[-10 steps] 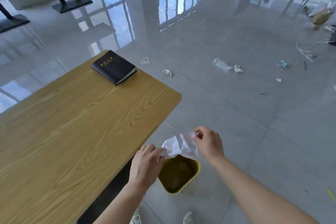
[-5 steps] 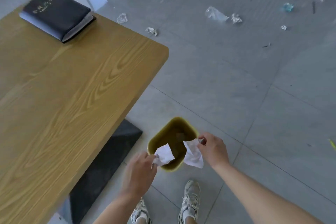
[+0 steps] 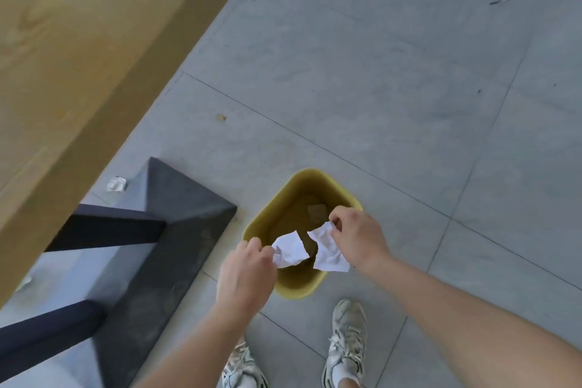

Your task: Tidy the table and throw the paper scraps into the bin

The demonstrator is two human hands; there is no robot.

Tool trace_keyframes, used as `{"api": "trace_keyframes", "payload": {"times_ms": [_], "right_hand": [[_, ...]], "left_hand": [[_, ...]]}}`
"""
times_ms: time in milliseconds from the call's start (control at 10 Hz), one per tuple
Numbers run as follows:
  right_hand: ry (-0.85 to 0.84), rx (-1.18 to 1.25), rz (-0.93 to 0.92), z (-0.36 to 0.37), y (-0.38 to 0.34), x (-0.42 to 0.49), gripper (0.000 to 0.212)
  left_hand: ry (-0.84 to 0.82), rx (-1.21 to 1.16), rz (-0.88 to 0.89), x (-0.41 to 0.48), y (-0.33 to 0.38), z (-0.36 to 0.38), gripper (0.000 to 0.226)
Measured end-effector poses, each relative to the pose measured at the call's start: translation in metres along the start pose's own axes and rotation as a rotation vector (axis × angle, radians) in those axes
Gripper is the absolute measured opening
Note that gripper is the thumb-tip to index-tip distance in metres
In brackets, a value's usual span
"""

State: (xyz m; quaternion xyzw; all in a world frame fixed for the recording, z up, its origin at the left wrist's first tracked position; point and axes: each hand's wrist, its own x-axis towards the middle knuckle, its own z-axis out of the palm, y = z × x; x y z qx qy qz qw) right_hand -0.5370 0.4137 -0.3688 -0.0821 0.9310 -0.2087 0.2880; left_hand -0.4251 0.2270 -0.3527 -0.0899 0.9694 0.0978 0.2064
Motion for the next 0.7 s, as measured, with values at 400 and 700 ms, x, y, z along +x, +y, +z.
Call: {"api": "trace_keyframes", "payload": {"times_ms": [400,700], "right_hand": [[0.0,0.0,-0.009,0.043,0.021,0.051,0.018],[-0.004,-0.016,0.028,0.032,0.025,0.039,0.031]], "left_hand": [[-0.062,0.177,-0.076,0.036,0.01,0.06,0.025],[-0.009,0.07,-0.066,0.02,0.011,0.048,0.03]]}}
